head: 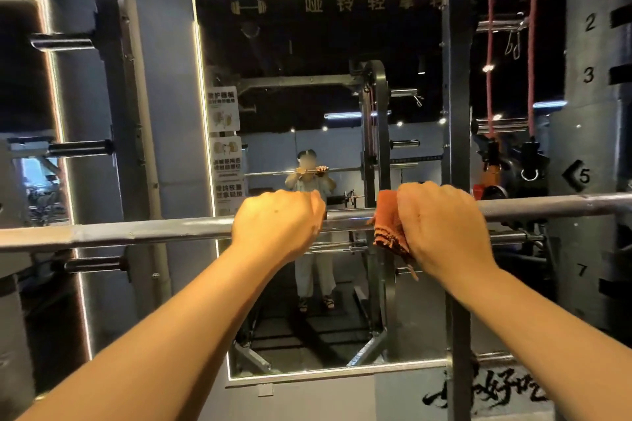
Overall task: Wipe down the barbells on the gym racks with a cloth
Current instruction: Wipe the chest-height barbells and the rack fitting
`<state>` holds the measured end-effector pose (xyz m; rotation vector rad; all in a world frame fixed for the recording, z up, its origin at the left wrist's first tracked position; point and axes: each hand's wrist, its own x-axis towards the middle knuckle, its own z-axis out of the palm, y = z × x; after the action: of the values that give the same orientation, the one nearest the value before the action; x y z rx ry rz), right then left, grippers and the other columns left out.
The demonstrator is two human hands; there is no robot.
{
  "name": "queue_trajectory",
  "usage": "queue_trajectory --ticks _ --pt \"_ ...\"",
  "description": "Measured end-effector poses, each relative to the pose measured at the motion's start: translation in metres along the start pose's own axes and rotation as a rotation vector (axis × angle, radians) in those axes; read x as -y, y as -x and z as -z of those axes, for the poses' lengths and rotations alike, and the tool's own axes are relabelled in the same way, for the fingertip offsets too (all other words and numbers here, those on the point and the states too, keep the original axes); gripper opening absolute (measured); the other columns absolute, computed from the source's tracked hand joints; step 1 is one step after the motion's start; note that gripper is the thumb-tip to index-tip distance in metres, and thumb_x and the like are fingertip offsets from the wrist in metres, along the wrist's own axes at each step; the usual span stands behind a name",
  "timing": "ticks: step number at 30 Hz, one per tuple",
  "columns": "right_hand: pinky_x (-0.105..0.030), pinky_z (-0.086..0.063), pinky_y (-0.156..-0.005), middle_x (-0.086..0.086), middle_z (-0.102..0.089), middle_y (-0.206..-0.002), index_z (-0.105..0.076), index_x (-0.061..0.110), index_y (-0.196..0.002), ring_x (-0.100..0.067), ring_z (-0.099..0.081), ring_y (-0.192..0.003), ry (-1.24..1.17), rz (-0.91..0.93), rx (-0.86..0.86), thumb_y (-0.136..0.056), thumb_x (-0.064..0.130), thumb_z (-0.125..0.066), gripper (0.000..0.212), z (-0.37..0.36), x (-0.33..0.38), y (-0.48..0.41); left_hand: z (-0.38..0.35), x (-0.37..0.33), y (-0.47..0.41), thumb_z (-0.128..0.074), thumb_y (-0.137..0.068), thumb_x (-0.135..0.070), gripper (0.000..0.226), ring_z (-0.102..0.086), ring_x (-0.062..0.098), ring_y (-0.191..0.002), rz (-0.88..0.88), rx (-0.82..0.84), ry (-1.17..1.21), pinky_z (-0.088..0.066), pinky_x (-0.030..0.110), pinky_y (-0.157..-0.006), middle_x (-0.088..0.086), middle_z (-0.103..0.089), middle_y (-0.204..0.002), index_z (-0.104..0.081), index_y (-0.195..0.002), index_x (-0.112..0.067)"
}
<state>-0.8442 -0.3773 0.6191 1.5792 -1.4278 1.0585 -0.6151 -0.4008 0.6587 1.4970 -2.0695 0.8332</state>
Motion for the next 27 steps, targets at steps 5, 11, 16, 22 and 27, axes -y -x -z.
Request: queue_trajectory --ticks 5,11,16,22,27 --pt "-0.037 -0.041 -0.084 0.006 -0.059 -0.095 -0.059 0.024 -0.101 -0.017 -0.052 -0.087 -0.214 0.138 0.090 -0.106 0.035 -0.031 0.031 -0.005 0.075 0.004 0.010 0.000 0.008 -0.016 -0.110 -0.042 0.033 -0.068 0.025 -0.073 0.005 -0.026 0.137 -0.058 0.045 -0.072 -0.003 -0.060 -0.077 -0.043 -0.105 -0.023" --pt "-0.040 -0.042 -0.110 0.004 -0.053 -0.147 -0.037 0.025 -0.154 -0.019 -0.054 -0.129 -0.214 0.361 0.301 -0.107 0.047 -0.039 0.052 0.011 0.046 -0.003 0.012 0.002 0.020 -0.021 -0.107 -0.036 0.043 -0.062 0.016 -0.081 0.070 -0.173 0.457 -0.053 0.041 -0.083 -0.002 -0.063 -0.087 -0.056 -0.090 -0.019" --pt "-0.040 -0.031 -0.117 0.007 -0.062 -0.127 -0.054 0.023 -0.132 -0.012 -0.055 -0.120 -0.392 0.199 0.369 -0.103 0.030 -0.050 0.030 0.018 0.055 -0.005 0.008 -0.035 0.030 -0.017 -0.100 -0.049 0.061 -0.057 0.015 -0.119 -0.030 -0.300 0.699 -0.042 0.037 -0.109 0.001 -0.063 -0.127 -0.056 -0.134 -0.016" --pt "-0.038 -0.051 -0.080 0.008 -0.065 -0.096 -0.061 0.027 -0.112 -0.010 -0.061 -0.088 -0.534 -0.035 0.425 -0.106 0.021 -0.037 0.025 0.036 0.041 -0.019 0.004 -0.049 0.022 -0.028 -0.105 -0.040 0.034 -0.064 0.021 -0.100 -0.119 -0.188 0.320 -0.044 0.035 -0.081 -0.002 -0.063 -0.111 -0.053 -0.122 -0.022" --pt "-0.042 -0.050 -0.075 0.007 -0.061 -0.091 -0.057 0.022 -0.112 -0.017 -0.060 -0.080 -0.204 0.002 0.334 -0.108 0.031 -0.032 0.026 0.026 0.040 -0.028 -0.012 -0.015 0.035 -0.015 -0.103 -0.045 0.056 -0.057 0.023 -0.121 -0.095 -0.186 0.168 -0.037 0.038 -0.107 0.001 -0.060 -0.131 -0.049 -0.141 -0.021"
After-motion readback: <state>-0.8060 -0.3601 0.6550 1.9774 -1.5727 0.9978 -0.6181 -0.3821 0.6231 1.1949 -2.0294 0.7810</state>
